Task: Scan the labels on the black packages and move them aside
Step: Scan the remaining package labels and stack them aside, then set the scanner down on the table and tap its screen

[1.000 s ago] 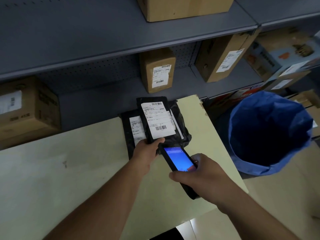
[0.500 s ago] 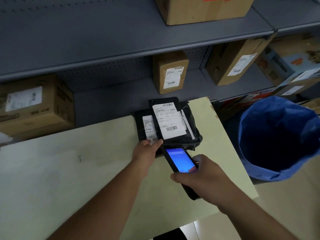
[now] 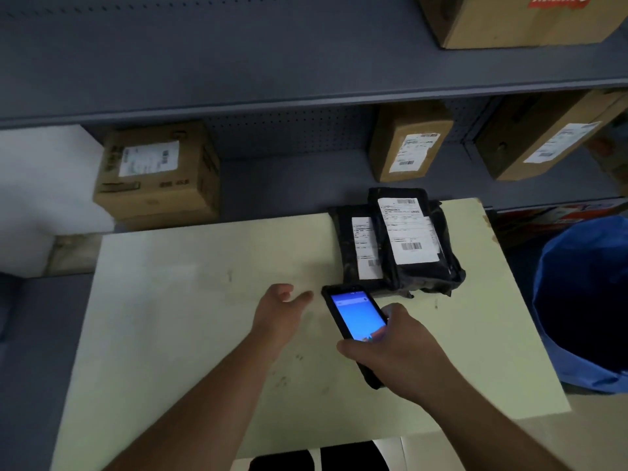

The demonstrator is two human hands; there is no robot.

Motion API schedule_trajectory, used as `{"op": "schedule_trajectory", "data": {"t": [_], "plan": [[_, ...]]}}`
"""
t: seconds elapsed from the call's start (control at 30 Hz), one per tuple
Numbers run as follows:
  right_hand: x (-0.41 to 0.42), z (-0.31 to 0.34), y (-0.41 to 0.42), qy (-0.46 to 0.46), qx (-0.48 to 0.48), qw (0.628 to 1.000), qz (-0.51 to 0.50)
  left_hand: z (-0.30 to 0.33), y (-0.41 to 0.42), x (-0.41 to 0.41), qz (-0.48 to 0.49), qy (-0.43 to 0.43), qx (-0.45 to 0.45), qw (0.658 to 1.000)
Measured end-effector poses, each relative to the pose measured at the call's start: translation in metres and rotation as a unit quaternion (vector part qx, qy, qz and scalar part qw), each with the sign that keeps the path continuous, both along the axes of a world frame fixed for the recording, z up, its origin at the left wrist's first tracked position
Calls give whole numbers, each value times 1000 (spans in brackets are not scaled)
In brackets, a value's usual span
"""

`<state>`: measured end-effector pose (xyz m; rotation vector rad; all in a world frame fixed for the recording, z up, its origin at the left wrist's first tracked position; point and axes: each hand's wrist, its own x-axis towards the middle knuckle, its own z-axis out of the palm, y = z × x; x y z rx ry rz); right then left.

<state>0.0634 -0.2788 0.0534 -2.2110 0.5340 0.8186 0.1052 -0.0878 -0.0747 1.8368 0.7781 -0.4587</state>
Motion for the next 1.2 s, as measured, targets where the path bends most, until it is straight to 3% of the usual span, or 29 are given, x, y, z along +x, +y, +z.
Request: {"op": "schedule_trajectory", "data": {"t": [0.53,1.2], "plan": [[-44,-77,74,16,-23,1000,-14,-12,68,-80,5,40,32,999],[-81,-148,103,32,-104,994,15,-39,84,-127,38,59,18,997]]}}
